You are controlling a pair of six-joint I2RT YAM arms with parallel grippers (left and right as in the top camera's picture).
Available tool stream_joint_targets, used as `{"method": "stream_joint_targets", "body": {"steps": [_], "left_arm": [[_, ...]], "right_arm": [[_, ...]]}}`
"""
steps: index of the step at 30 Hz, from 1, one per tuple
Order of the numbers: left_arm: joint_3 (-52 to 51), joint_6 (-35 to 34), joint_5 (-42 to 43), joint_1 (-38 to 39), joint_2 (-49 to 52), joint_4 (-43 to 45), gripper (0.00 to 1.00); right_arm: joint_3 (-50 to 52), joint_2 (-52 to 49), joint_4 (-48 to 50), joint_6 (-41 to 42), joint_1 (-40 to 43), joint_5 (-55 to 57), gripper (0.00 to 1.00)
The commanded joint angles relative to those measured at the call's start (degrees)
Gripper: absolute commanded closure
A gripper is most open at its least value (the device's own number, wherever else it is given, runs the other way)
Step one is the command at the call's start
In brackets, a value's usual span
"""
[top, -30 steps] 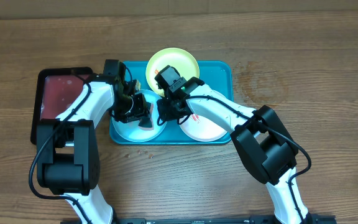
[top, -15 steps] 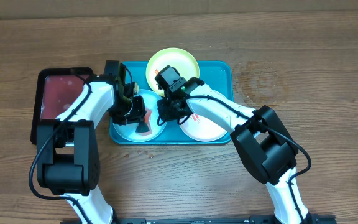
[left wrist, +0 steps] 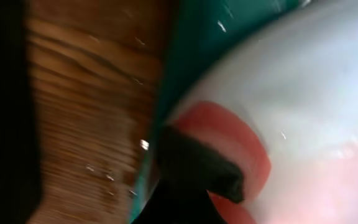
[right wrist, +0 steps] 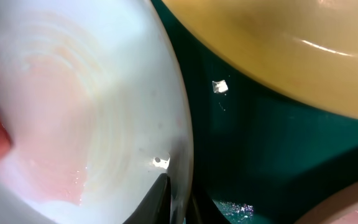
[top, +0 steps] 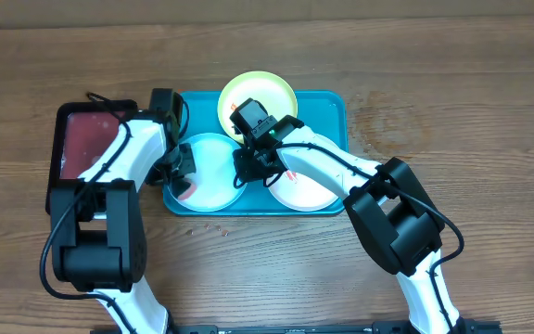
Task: Clean dirty plates on tray and stack at the side
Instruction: 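Scrub the light blue plate with the sponge in the left gripper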
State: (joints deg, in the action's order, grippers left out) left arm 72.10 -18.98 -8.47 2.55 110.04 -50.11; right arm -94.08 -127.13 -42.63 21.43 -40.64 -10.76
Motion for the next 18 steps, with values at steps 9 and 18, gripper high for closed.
{"method": "stream_joint_targets", "body": {"steps": [9,18], "left_arm": [[2.51,-3.08,16.52,-0.42,0.59,6.47,0.96],[1.16,-6.32,22.99,2.73,4.37,5.57,0.96]], "right_arm": [[-0.81,-0.83,-0.44,-0.17,0.11,0.63,0.9],[-0.81,-0.83,-0.31,-0.17,0.11,0.63,0.9]]}}
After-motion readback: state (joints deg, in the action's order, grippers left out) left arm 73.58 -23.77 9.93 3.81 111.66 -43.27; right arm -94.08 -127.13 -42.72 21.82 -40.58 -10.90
